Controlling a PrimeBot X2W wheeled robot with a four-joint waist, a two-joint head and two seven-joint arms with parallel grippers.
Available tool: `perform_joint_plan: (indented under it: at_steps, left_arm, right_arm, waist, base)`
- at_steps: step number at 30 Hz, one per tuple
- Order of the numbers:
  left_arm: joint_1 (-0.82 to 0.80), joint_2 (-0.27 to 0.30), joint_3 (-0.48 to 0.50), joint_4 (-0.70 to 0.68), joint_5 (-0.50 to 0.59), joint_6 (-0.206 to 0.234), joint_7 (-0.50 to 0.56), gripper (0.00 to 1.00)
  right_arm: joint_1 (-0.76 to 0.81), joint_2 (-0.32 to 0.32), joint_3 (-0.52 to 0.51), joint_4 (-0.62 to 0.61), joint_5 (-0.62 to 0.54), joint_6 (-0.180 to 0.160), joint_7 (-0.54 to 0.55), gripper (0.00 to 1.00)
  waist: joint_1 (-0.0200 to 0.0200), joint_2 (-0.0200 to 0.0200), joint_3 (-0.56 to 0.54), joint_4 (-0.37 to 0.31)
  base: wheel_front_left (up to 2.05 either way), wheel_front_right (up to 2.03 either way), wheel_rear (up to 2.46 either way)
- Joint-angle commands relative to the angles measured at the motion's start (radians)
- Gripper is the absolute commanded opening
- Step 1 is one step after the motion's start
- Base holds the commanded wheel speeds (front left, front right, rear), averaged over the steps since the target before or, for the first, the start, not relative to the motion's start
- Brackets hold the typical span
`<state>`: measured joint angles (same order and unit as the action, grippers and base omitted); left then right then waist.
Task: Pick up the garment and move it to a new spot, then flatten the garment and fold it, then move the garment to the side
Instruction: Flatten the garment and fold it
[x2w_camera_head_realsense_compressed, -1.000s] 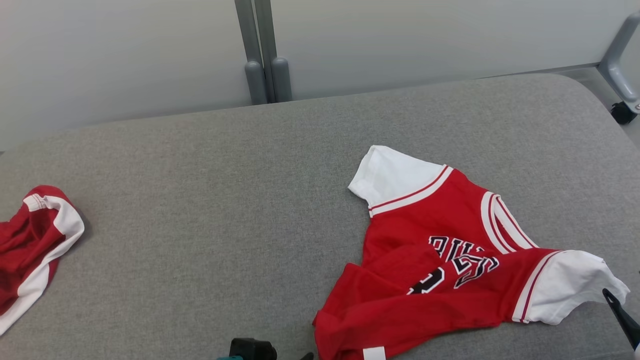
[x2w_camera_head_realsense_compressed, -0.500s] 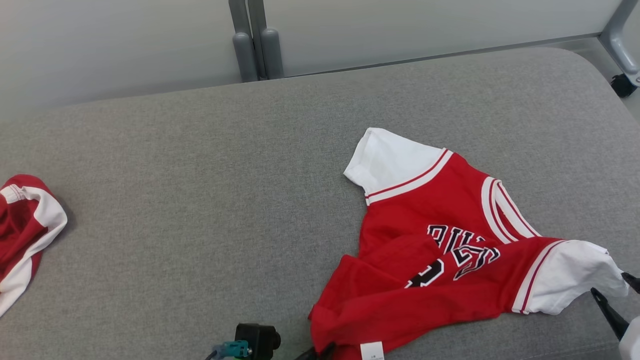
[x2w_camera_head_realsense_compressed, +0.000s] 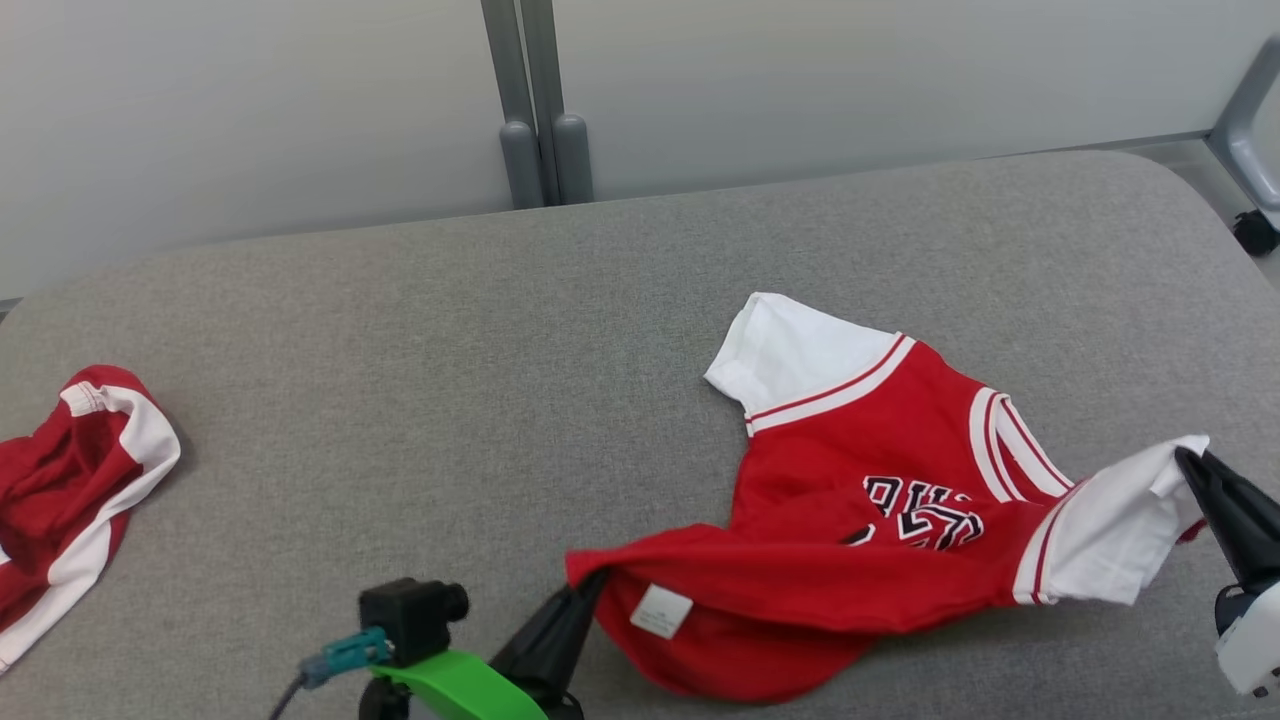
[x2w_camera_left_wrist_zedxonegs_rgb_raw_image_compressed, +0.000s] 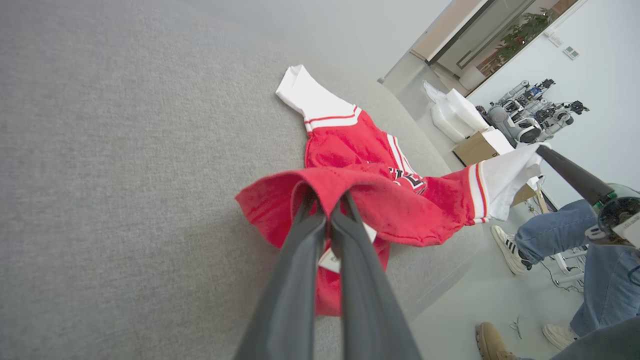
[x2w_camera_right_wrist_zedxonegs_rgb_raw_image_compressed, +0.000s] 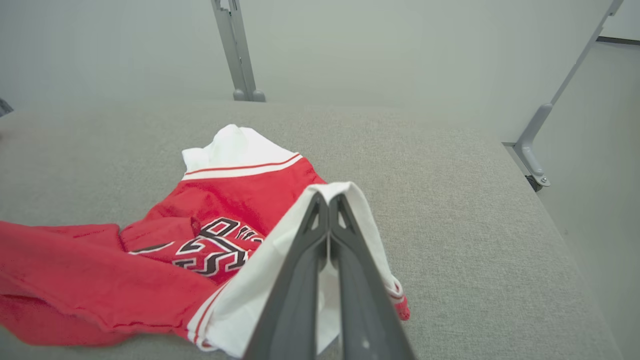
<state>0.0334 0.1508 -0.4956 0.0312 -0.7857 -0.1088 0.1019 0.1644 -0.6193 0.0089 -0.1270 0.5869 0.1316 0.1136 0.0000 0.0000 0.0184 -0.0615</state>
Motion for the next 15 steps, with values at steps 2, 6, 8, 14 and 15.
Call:
perform_joint_plan:
  at_steps: [2,6,8,14,15]
  left_arm:
    - [-0.004,0.026,0.034,-0.084,0.003,0.022,-0.006,0.0]
    - [-0.022,0.058,0.092,-0.245,-0.005,0.059,0.002,0.0]
    - [-0.031,0.074,0.116,-0.323,-0.007,0.077,0.013,0.0]
    - [-0.05,0.123,0.155,-0.518,0.002,0.116,0.073,0.0]
    - [-0.053,0.13,0.157,-0.554,-0.002,0.12,0.085,0.0]
  right_arm:
    - [-0.009,0.031,-0.035,-0.065,0.053,-0.002,-0.015,0.0]
    - [-0.039,0.071,-0.116,-0.174,0.119,-0.002,-0.029,0.0]
    - [-0.05,0.089,-0.15,-0.221,0.141,-0.001,-0.021,0.0]
    - [-0.095,0.125,-0.212,-0.349,0.205,-0.001,0.038,0.0]
    - [-0.104,0.131,-0.221,-0.37,0.218,-0.001,0.051,0.0]
  waist:
    - [0.0,0.0,-0.017,0.013]
    - [0.0,0.0,-0.028,0.023]
    - [0.0,0.0,-0.032,0.027]
    - [0.0,0.0,-0.042,0.026]
    - [0.0,0.0,-0.041,0.025]
  base:
    - [0.0,0.0,0.0]
    - [0.0,0.0,0.0]
    - [0.0,0.0,0.0]
    - [0.0,0.0,0.0]
    - [0.0,0.0,0.0]
